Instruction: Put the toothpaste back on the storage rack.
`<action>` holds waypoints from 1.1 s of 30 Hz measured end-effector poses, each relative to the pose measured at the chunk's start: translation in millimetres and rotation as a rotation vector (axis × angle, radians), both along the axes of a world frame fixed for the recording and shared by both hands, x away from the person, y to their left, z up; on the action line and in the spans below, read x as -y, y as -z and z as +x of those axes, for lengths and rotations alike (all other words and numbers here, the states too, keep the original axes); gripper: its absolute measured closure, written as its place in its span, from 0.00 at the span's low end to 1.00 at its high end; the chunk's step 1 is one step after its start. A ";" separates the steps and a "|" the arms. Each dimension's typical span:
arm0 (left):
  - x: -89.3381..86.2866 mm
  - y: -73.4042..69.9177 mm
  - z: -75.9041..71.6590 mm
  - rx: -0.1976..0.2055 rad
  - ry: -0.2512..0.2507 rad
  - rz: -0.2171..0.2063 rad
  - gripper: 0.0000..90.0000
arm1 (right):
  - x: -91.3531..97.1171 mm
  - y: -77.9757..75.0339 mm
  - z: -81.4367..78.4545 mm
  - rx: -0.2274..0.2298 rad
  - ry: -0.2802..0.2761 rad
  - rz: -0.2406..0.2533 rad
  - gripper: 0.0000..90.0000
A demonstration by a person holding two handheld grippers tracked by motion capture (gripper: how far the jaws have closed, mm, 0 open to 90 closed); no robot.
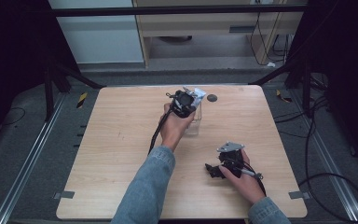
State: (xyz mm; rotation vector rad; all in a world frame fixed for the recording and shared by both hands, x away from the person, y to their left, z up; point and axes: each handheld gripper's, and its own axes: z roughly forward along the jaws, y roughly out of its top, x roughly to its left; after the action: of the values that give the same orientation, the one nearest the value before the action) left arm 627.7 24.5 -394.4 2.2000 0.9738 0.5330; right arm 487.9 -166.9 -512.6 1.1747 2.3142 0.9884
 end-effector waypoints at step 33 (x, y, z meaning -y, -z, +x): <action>8.7 0.0 12.0 -0.043 -0.009 -0.019 0.83 | 0.1 0.1 0.1 0.001 0.000 -0.002 0.00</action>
State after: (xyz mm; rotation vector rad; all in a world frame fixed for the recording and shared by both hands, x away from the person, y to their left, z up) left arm 639.7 15.8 -394.4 2.1997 1.0072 0.4809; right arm 488.0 -167.0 -512.7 1.1729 2.3138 0.9864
